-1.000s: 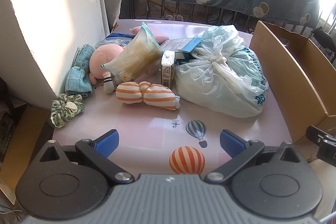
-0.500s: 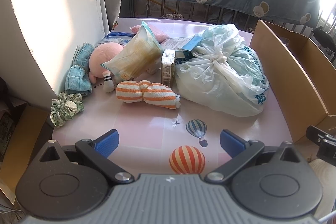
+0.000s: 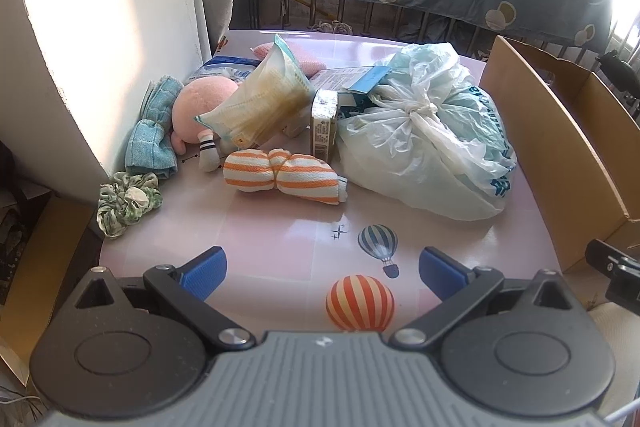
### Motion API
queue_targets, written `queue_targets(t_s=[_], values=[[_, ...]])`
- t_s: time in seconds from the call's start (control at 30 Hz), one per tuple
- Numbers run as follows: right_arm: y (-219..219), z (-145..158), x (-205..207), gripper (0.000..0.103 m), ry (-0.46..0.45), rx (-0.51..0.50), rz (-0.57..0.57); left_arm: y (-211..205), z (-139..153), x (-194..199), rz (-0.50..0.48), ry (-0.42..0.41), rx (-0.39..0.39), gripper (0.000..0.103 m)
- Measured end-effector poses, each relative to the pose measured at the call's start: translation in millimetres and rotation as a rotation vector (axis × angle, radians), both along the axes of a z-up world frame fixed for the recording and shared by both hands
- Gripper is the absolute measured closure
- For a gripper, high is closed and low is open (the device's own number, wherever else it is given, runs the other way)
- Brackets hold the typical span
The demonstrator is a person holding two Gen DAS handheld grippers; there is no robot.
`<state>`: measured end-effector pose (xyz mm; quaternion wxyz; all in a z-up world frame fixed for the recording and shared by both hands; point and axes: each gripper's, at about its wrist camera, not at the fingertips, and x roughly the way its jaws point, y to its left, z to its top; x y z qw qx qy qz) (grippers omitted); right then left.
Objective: Organize soft objects
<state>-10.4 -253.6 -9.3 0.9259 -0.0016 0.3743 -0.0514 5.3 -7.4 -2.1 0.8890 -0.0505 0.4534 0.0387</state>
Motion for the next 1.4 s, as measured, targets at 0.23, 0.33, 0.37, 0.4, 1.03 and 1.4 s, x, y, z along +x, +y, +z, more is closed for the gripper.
queue_targets(t_s=[0.23,0.33,0.37,0.4,1.03,1.4], values=[[1,1,-1,0.001,-0.005,0.0,0.003,5,0,-2,0.01,0.002,-0.002,0.0],[2,1,-2,0.001,-0.006,0.001,0.006,7,0,-3,0.013,0.0,-0.001,0.0],[3,2,-2,0.001,-0.007,0.002,0.006,8,1,-4,0.014,0.0,-0.002,0.0],[3,2,-2,0.001,-0.009,0.003,0.007,9,1,-4,0.014,-0.002,-0.002,0.0],[18,11,17,0.001,-0.131,0.293,0.191,62,16,-3,0.028,-0.129,0.042,0.0],[79,16,64,0.003,-0.175,0.408,0.42,108,20,58,0.074,-0.216,0.036,0.014]])
